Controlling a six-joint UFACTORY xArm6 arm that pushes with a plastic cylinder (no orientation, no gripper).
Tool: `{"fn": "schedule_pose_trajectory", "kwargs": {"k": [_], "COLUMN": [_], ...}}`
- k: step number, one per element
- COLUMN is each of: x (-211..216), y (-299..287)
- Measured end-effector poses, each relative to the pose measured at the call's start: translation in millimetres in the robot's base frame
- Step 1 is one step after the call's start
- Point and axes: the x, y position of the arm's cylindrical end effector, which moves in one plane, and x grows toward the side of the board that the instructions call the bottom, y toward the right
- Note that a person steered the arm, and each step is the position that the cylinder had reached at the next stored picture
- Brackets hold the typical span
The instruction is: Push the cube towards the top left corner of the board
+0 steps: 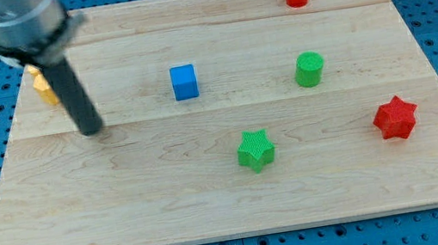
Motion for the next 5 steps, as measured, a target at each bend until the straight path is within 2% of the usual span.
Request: {"fn": "schedule_pose_trajectory", "kwargs": {"k": [1,2,3,4,5], "x": [2.7,-47.0,-122.4,-177.8,-147.2], "y": [70.0,121.3,105.5,44.6,85.4]}}
